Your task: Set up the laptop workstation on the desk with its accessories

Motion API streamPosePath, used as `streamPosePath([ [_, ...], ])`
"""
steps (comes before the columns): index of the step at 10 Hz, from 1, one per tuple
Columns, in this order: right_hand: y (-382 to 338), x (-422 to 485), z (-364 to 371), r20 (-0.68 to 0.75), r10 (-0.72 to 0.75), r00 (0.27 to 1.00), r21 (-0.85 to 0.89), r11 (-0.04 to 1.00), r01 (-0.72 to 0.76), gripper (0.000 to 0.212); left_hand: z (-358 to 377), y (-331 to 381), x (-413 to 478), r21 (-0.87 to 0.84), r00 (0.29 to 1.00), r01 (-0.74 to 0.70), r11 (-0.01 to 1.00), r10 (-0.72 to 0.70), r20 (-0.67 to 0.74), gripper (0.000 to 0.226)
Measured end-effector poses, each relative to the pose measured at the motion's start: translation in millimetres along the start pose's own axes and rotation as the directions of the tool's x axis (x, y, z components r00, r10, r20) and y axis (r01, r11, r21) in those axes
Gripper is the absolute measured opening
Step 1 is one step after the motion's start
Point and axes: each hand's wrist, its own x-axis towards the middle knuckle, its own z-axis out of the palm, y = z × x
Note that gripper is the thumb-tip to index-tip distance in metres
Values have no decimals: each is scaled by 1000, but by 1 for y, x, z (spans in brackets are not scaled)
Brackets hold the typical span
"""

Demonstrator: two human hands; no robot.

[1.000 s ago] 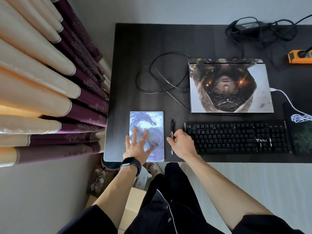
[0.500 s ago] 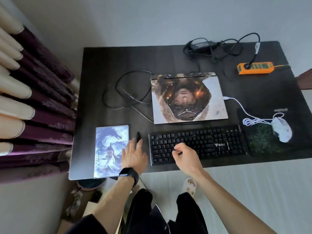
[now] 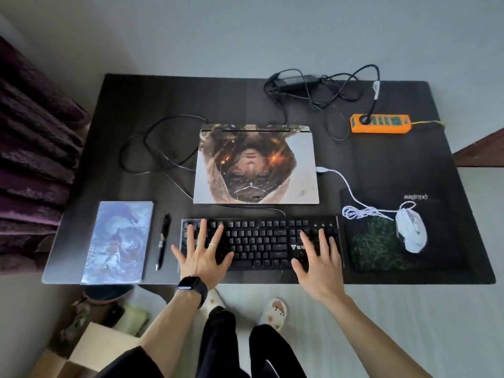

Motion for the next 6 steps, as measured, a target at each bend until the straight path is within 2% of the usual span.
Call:
streamPosePath([
  [1,10,-3,9,19,-7,1000,-39,999,8,72,8,7,-5,15,998,54,998,-53,-26,72],
  [2,9,0,15,-47,-10,999,-27,1000,9,71,10,13,-2,-59,997,64,996,-67,-44,70],
  [4,8,-3,9,22,10,1000,-14,1000,-10,70,11,5,-1,-54,999,48,997,-48,1,68],
  [5,2,-6,3,81,28,996,32,999,-31,70,9,6,-3,-62,999,49,997,-49,-1,69],
  [6,-5,5,-42,99,30,995,240,969,-53,60,9,8,-4,-62,1000,29,998,-28,11,70],
])
